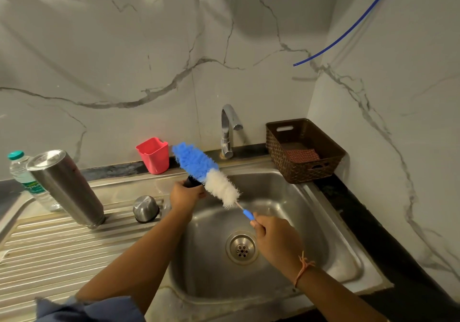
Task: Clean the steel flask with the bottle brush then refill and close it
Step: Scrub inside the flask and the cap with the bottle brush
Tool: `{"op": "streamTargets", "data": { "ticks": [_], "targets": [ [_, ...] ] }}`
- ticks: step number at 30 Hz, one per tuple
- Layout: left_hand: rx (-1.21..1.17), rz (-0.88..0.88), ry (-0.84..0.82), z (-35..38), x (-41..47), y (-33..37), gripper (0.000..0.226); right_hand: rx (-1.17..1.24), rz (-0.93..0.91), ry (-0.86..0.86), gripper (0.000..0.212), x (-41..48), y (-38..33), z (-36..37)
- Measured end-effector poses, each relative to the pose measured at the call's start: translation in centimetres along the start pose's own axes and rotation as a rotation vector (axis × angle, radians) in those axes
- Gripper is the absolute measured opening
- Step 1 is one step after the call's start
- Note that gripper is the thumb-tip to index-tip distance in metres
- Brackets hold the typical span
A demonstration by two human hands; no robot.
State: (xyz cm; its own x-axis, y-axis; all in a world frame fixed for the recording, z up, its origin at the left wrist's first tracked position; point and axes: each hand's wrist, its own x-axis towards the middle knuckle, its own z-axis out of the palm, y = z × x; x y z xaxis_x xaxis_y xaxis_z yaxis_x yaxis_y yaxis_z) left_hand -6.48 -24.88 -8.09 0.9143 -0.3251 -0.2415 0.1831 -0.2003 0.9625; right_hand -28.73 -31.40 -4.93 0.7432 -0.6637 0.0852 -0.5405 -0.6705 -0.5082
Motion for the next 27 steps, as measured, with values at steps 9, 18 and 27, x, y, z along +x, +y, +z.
{"op": "streamTargets", "data": {
  "ticks": [9,18,27],
  "targets": [
    [-0.277,-0.247,-0.179,0.9,-1.6,0.8,0.059,0.118,0.123,-0.087,0.026,2.2,1.7,-0.9],
    [-0.807,-0.564,-0.211,0.5,-2.0,1.9,0.031,0.187,0.150,-0.073,0.038,1.4,1.0,-0.1],
    [-0.906,-0.492,-0.309,1.0,-2.0,2.9,0.027,0.024,-0.002,-0.027,0.037,-1.0,-1.4,0.4]
  ]
}}
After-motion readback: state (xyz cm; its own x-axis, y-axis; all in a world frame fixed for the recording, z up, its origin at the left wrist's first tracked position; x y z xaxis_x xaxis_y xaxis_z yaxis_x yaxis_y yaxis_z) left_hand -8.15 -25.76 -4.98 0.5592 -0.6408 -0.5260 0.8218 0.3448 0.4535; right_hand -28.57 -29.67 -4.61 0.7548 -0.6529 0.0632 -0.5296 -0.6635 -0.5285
